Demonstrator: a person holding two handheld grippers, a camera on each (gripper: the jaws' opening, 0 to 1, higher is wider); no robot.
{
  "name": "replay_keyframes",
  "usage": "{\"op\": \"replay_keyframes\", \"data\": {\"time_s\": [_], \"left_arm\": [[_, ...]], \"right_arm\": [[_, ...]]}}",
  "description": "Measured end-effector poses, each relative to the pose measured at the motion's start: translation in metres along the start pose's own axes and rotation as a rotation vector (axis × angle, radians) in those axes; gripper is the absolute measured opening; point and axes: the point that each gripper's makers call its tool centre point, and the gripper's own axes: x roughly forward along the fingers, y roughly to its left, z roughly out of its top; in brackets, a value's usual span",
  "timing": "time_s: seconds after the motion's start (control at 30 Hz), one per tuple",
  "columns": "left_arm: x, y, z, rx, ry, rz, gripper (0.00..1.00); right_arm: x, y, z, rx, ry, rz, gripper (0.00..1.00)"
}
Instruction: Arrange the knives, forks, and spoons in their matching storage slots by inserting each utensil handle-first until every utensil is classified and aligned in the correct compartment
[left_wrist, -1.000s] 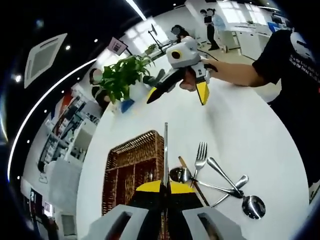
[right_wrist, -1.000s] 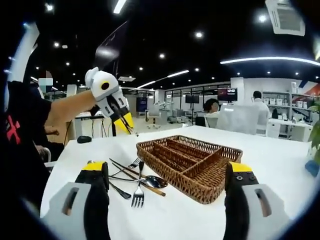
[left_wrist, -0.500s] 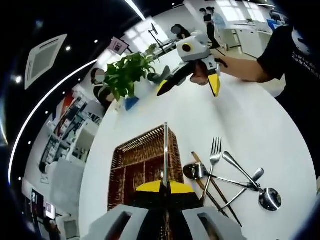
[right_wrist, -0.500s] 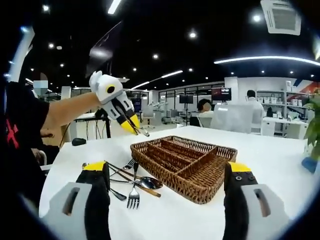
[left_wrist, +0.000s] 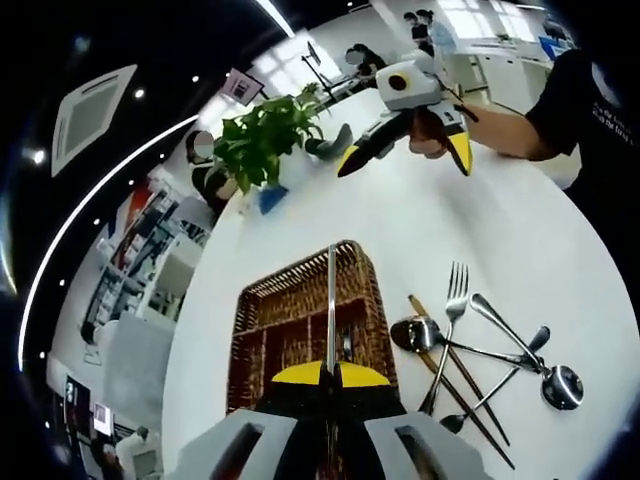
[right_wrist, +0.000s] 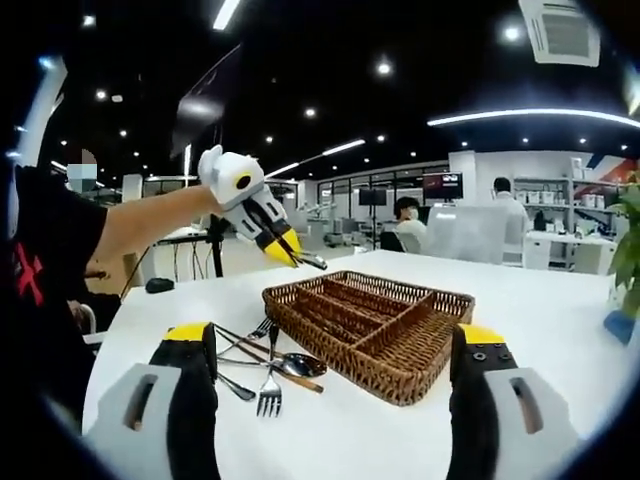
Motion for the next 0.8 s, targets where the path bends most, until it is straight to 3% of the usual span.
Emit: {"op": "replay_keyframes", "data": {"time_s": [0.33,0.8], "left_arm": [[0.014,0.010,0.002,-0.026,-0.020,-0.002,0.01],[0.029,0.022,-0.009,-0.053,0.003,-0.026,0.01]], "right_arm": [[0.000,0.000,0.001,0.020,-0.006,0.003,0.99],[0.000,0.000,0.002,0.013,-0.007,0.002,0.99]]}}
